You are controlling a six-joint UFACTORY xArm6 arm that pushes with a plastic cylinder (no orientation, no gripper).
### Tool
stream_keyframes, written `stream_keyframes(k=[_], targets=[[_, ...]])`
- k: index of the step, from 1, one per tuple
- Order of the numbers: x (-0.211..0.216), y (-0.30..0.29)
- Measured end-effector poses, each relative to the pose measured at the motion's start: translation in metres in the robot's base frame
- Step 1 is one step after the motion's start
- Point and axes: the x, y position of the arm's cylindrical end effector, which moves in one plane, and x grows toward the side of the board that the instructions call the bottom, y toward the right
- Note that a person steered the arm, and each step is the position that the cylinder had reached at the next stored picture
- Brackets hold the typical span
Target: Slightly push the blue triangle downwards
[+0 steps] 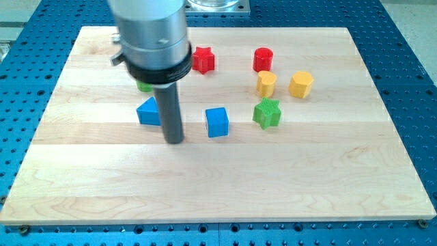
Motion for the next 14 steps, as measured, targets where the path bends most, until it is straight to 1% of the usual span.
stream_keyframes(k=[2,3,4,5,6,7,9,12,13,14], targets=[[-0.006,0.043],[-0.028,0.036],[-0.062,0.007],[-0.085,-0.047],[-0.075,-0.096],[-0.052,-0.099],[-0.046,-0.061],[-0.023,-0.045],[-0.023,-0.036],[-0.037,-0.035]])
